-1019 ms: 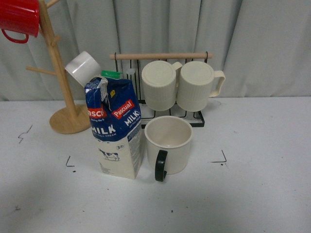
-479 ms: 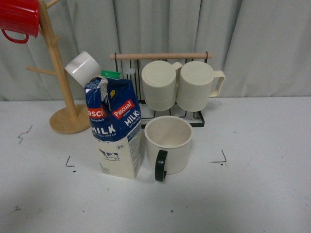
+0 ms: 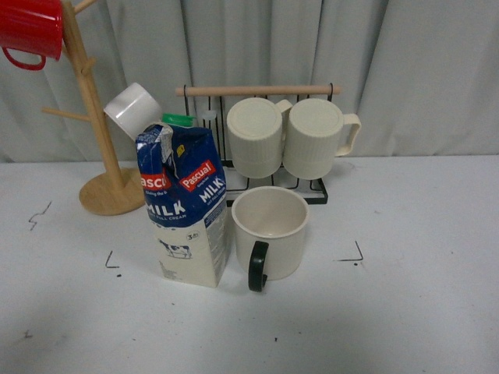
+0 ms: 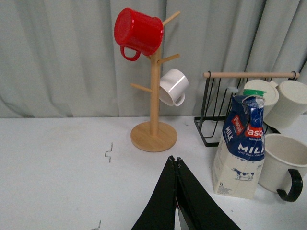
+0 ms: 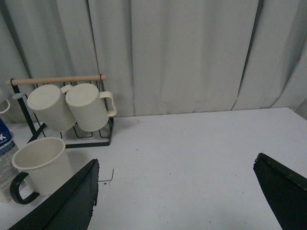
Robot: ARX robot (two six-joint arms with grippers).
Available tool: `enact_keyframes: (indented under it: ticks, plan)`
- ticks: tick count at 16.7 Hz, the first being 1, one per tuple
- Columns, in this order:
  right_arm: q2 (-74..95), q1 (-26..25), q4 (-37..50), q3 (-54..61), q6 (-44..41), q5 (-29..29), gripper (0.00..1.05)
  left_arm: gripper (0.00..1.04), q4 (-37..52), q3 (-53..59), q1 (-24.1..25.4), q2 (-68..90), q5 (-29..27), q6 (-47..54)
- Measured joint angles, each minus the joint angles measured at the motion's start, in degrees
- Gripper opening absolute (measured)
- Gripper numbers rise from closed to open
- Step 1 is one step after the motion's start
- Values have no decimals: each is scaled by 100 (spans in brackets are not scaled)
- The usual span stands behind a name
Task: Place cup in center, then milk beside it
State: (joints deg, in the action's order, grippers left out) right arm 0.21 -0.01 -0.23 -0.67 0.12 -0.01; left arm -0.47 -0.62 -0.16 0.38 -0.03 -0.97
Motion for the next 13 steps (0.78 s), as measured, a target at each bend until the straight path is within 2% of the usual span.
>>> enact_keyframes:
  ticks: [1,2,10,11,12,13]
  plan:
    - [0,0,2,0,0,0,98,2,22,0,0,-15,2,0]
    - [0,0,4,0,0,0,98,9,22,0,0,-15,2,-2]
    - [0,0,2,0,0,0,98,83,28,0,0,-15,2,-2]
    - [0,0,4,0,0,0,98,96,28,0,0,-15,2,0]
    - [0,0,2,0,0,0,98,100,28,0,0,-15,2,4]
    - [0,0,4,0,0,0,98,97,28,0,0,-15,2,2]
